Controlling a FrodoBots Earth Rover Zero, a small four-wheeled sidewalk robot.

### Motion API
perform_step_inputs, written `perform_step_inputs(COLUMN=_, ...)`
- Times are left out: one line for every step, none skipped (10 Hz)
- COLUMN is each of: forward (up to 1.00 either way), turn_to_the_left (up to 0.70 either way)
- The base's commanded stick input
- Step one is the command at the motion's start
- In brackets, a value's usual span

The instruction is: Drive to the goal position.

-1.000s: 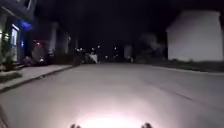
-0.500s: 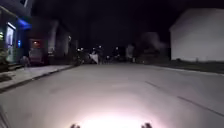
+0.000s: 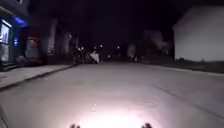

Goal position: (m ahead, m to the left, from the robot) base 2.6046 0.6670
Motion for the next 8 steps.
perform_step_inputs(forward=1.0, turn_to_the_left=0.0)
perform_step_inputs(forward=1.0, turn_to_the_left=0.0)
perform_step_inputs(forward=1.0, turn_to_the_left=0.0)
perform_step_inputs(forward=1.0, turn_to_the_left=0.0)
perform_step_inputs(forward=1.0, turn_to_the_left=0.0)
perform_step_inputs(forward=1.0, turn_to_the_left=0.0)
perform_step_inputs(forward=1.0, turn_to_the_left=0.0)
perform_step_inputs(forward=1.0, turn_to_the_left=0.0)
